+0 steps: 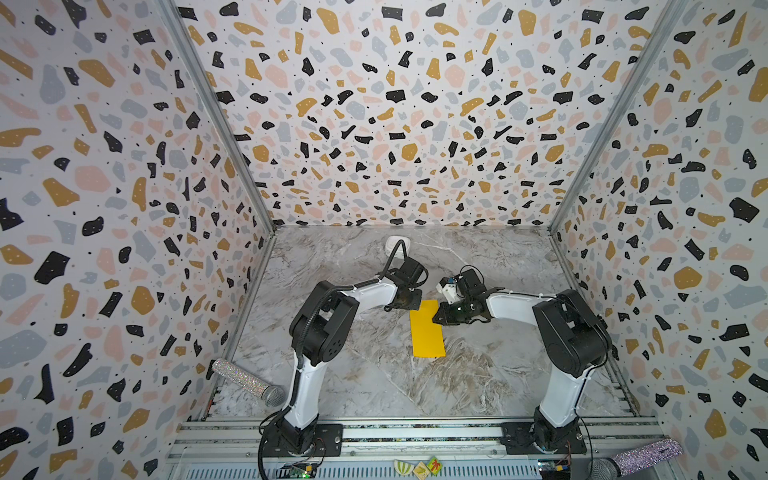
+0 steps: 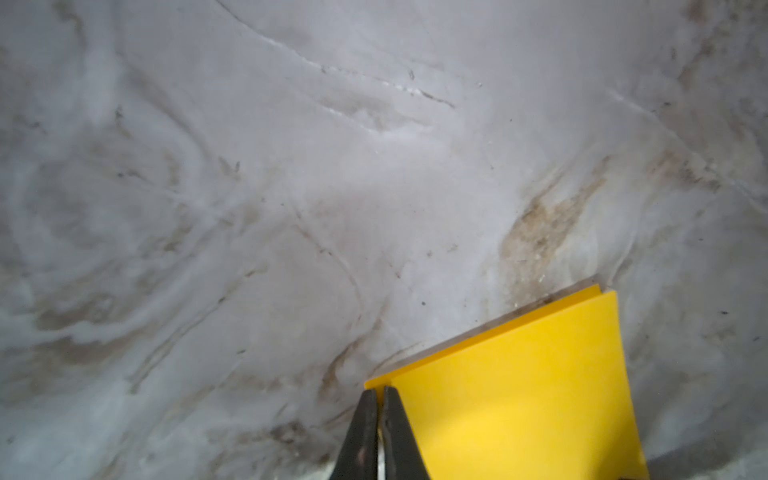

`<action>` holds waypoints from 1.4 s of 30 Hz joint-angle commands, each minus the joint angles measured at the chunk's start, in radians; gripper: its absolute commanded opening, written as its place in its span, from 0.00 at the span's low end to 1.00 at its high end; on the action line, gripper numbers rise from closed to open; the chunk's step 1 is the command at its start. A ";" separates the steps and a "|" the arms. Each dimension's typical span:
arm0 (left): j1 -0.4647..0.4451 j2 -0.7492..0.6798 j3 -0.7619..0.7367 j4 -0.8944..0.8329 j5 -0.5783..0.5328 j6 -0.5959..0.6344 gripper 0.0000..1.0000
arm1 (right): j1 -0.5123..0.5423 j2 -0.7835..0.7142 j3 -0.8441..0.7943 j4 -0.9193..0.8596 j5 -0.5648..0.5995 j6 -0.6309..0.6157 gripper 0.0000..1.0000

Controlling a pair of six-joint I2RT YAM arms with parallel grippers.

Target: Fold a paper plane with a square sheet of paper (pick it up from the middle)

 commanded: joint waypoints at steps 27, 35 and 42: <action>0.058 -0.450 -0.520 0.351 0.197 -0.304 0.47 | 0.047 0.149 0.312 -0.150 -0.020 -0.249 0.17; 0.056 -0.506 -0.651 0.464 0.218 -0.392 0.57 | 0.099 0.034 0.271 -0.096 0.003 -0.185 0.36; 0.156 -0.619 -0.684 0.377 0.132 -0.355 0.66 | 0.188 -0.023 0.160 -0.058 0.068 -0.055 0.33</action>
